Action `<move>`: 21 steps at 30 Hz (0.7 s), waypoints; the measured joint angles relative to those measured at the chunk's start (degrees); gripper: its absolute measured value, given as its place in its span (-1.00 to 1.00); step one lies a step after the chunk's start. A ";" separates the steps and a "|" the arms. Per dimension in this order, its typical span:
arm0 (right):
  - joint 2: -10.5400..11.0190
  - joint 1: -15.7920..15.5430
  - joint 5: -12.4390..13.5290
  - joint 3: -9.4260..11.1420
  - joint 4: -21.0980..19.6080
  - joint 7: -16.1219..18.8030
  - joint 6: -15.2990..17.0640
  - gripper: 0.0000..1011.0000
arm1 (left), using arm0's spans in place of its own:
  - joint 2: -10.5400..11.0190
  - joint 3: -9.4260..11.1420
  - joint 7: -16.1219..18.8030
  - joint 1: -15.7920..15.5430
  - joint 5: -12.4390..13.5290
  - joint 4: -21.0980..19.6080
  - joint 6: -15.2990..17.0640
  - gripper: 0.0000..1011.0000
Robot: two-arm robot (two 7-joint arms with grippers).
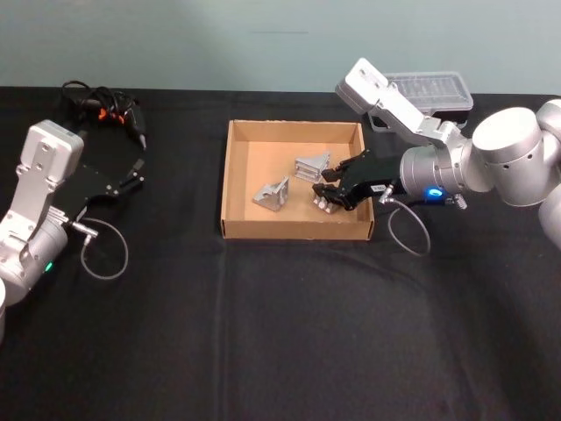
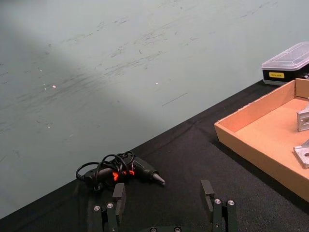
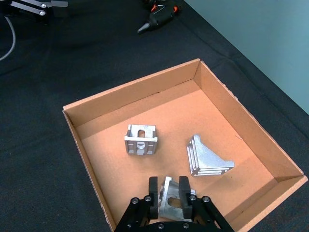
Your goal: Use one hand to pick up the angle iron from the table and place it into the box.
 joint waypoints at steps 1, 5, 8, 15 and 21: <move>0.01 -0.01 0.01 0.00 -0.01 0.00 0.00 -0.40 | 0.00 0.00 0.00 0.00 0.00 0.00 0.00 1.00; 0.02 -0.03 0.03 0.00 -0.04 -0.01 -0.01 -0.18 | 0.00 0.00 0.00 0.00 0.00 0.00 0.00 1.00; 0.03 -0.03 0.04 0.00 -0.05 -0.01 -0.01 0.03 | 0.00 0.00 0.00 0.00 0.00 0.00 0.00 1.00; 0.07 -0.03 0.07 0.00 -0.10 -0.01 -0.02 0.38 | 0.00 0.00 0.00 0.00 0.00 0.00 0.00 1.00; 0.07 -0.03 0.08 0.00 -0.11 -0.02 -0.02 0.75 | 0.00 0.00 0.00 0.00 0.00 0.00 0.00 1.00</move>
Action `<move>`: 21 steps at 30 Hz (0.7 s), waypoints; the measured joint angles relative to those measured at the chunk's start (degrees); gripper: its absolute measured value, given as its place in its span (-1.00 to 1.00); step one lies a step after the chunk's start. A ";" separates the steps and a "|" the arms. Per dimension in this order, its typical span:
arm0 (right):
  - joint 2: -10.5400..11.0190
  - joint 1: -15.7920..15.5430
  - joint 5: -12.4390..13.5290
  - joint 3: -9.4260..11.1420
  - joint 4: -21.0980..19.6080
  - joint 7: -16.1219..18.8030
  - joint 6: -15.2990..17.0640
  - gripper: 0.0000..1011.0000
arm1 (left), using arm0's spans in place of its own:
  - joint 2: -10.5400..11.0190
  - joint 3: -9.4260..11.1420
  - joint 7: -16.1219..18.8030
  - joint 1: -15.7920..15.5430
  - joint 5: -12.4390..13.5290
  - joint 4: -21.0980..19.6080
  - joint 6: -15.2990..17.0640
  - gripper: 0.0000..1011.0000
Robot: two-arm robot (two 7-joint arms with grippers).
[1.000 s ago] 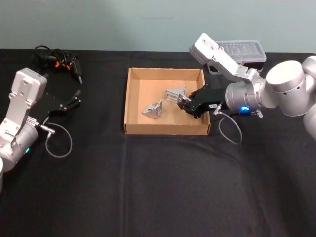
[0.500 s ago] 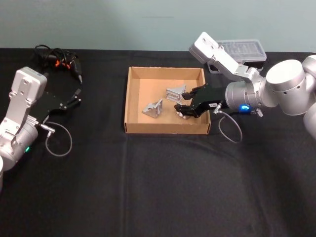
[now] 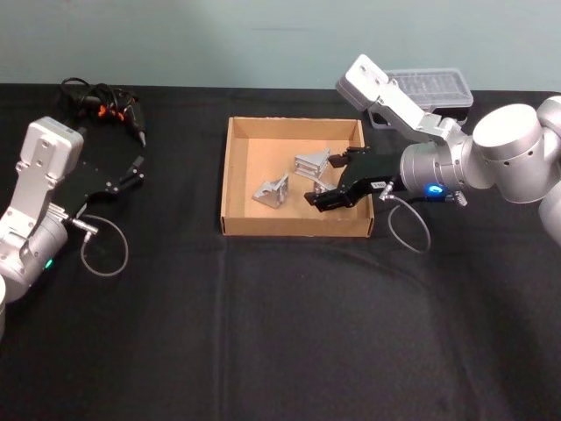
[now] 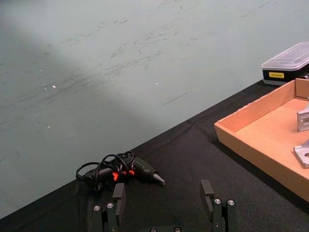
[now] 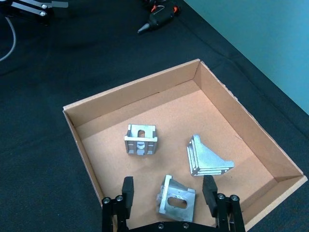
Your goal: Use one hand to pick up the angle iron from the table and place it into the box.
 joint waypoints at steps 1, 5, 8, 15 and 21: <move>0.00 0.00 0.00 0.00 0.00 0.00 0.00 0.84 | 0.00 0.00 0.00 0.00 0.00 0.00 0.00 1.00; 0.27 -0.70 0.02 0.65 -1.03 0.01 -1.07 0.98 | 0.00 0.00 0.00 0.00 0.00 0.00 0.00 1.00; 0.72 -1.76 0.34 1.74 -2.34 -0.01 -2.56 0.98 | 0.00 0.00 0.00 0.00 0.00 0.00 0.00 1.00; 2.74 -7.85 2.56 7.24 -8.49 -3.79 -9.99 0.98 | 0.00 0.00 0.00 0.00 0.00 0.00 0.00 1.00; 4.51 -15.80 4.53 12.99 -14.25 -8.99 -17.66 0.98 | 0.00 0.00 0.00 0.00 0.00 0.00 0.00 1.00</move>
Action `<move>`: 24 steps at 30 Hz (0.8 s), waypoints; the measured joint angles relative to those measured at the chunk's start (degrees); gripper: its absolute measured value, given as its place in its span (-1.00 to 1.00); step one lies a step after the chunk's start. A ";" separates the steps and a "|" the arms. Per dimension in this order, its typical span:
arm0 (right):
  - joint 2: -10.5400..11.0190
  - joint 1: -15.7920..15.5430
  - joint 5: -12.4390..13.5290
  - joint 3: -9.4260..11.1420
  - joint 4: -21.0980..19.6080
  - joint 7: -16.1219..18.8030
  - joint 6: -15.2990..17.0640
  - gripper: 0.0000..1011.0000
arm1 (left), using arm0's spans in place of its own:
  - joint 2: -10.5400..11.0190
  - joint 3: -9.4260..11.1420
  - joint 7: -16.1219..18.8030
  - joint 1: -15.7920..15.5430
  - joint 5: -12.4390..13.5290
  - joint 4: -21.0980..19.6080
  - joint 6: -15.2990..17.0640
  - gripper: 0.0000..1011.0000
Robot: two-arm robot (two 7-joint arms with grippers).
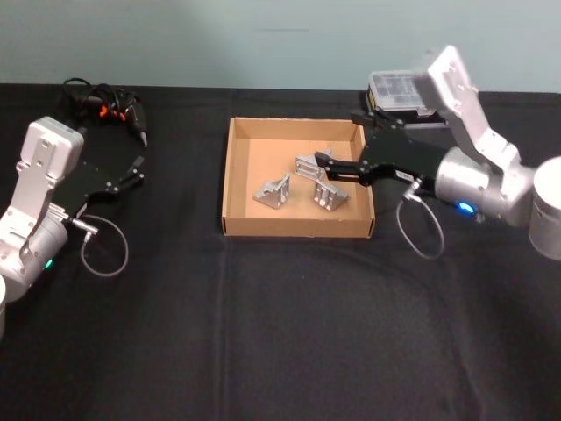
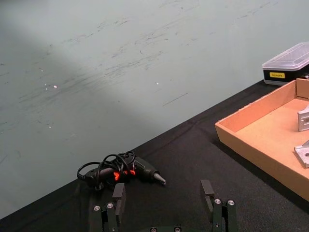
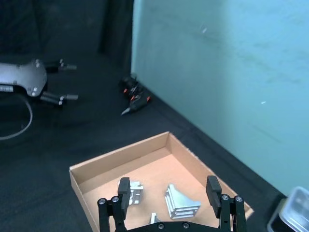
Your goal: Use one hand to pick up the angle iron from the table and place it into the box.
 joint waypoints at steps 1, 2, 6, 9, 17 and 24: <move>0.35 -1.64 0.40 1.08 -1.05 -0.82 -1.39 0.98 | 0.00 0.00 0.00 0.00 0.00 0.00 0.00 1.00; 0.35 -1.64 0.40 1.08 -1.05 -0.82 -1.39 0.98 | 0.00 0.00 0.00 0.00 0.00 0.00 0.00 1.00; 1.22 -7.05 0.08 4.04 -3.33 -4.74 -6.02 0.98 | 0.00 0.00 0.00 0.00 0.00 0.00 0.00 1.00; 1.34 -9.52 -1.05 5.01 -3.71 -7.24 -8.12 0.98 | 0.00 0.00 0.00 0.00 0.00 0.00 0.00 1.00; 1.77 -12.61 -2.44 6.25 -3.72 -8.93 -10.44 0.98 | 0.00 0.00 0.00 0.00 0.00 0.00 0.00 1.00; 1.74 -12.48 -2.44 6.16 -3.74 -8.93 -10.42 0.98 | 0.00 0.00 0.00 0.00 0.00 0.00 0.00 1.00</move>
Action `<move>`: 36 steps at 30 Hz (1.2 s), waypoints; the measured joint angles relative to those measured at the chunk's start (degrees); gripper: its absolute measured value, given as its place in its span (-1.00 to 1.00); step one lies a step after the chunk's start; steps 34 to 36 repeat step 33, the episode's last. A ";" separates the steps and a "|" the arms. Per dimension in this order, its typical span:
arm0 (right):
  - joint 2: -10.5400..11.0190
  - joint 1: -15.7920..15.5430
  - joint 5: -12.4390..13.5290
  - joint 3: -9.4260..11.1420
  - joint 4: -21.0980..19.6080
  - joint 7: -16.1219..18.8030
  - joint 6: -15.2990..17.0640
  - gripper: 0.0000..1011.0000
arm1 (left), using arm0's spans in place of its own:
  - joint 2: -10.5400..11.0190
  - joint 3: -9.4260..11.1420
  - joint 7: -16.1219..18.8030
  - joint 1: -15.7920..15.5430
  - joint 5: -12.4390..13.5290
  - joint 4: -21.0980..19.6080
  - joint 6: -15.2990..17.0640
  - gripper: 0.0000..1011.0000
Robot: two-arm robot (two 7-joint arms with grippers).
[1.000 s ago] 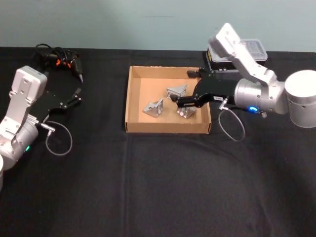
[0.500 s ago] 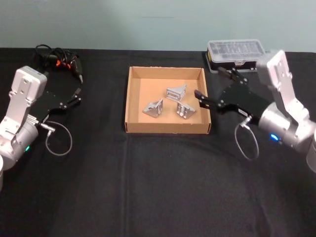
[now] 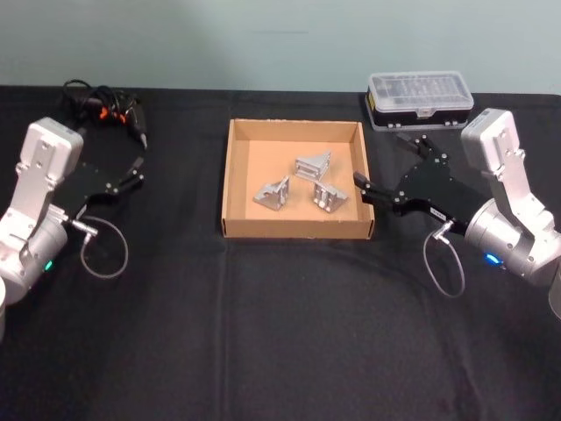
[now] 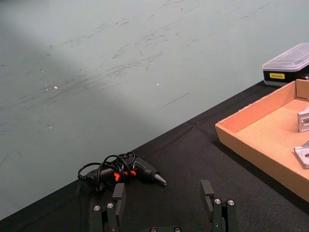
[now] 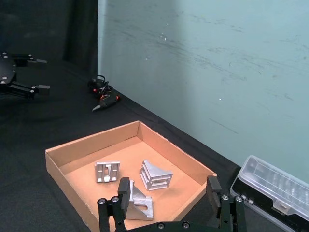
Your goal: Use one hand to pick up the angle iron from the table and place it into the box.
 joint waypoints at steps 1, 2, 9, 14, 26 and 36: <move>-0.01 0.06 0.00 -0.03 -0.01 0.00 0.00 0.98 | 0.00 0.00 0.00 0.00 0.00 0.00 0.00 1.00; -0.01 0.07 0.00 -0.03 -0.02 0.00 0.00 0.98 | 0.00 0.00 0.00 0.00 0.00 0.00 0.00 1.00; -0.04 0.15 0.01 -0.08 -0.04 0.01 0.06 0.98 | 0.00 0.00 0.00 0.00 0.00 0.00 0.00 1.00; -0.06 0.18 0.02 -0.12 -0.06 0.04 0.10 0.98 | 0.00 0.00 0.00 0.00 0.00 0.00 0.00 1.00; -0.07 0.25 0.03 -0.14 -0.10 0.05 0.16 0.98 | 0.00 0.00 0.00 0.00 0.00 0.00 0.00 1.00; -0.07 0.25 0.03 -0.15 -0.10 0.05 0.17 0.98 | 0.00 0.00 0.00 0.00 0.00 0.00 0.00 1.00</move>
